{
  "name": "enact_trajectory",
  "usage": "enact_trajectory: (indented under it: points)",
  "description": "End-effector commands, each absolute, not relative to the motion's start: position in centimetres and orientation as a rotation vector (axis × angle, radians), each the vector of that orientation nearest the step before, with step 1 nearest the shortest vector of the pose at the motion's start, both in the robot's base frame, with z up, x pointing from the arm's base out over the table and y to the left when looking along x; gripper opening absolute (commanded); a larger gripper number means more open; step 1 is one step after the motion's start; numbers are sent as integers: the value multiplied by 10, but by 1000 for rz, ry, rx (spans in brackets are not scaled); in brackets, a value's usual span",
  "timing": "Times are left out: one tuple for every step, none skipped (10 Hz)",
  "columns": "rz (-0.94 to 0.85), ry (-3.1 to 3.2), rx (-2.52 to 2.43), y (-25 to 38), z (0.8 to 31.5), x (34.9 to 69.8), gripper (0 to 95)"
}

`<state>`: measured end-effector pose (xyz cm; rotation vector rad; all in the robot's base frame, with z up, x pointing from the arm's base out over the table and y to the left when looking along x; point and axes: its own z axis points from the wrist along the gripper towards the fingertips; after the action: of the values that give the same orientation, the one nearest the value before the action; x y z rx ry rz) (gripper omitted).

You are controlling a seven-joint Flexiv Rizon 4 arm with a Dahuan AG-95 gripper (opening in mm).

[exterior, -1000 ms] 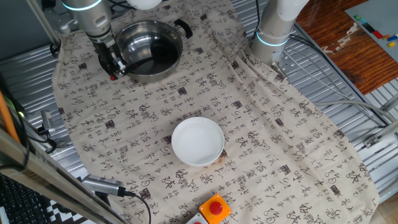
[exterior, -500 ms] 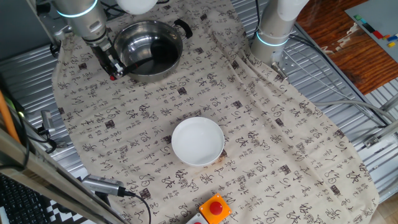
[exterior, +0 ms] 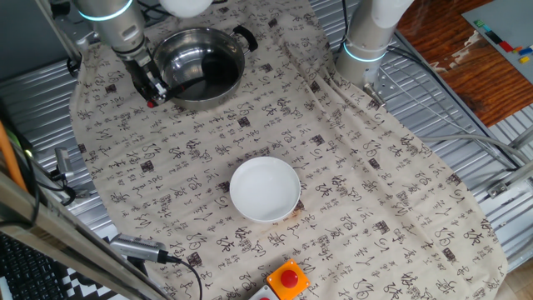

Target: Scoop water with a large spoon from one bowl to another

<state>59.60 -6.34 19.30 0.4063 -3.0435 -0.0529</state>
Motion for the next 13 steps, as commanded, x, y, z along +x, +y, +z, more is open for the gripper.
enact_trajectory:
  points:
    - [-54, -3047, 386, -62, 194, 596, 0]
    - [-60, -3051, 357, -56, 191, 598, 0]
    - [-55, -3053, 347, -52, 188, 600, 0]
    - [-52, -3053, 368, -51, 182, 603, 0]
    - [-52, -3051, 415, -55, 175, 608, 0]
    - [-51, -3050, 442, -57, 169, 618, 0]
    - [-47, -3046, 444, -56, 166, 626, 0]
    - [-49, -3047, 436, -56, 165, 629, 0]
    - [-50, -3048, 431, -56, 165, 629, 0]
    - [-45, -3048, 407, -56, 165, 629, 0]
    - [-36, -3048, 396, -56, 165, 629, 0]
    - [-36, -3050, 392, -56, 165, 629, 0]
    - [-35, -3051, 390, -56, 165, 629, 0]
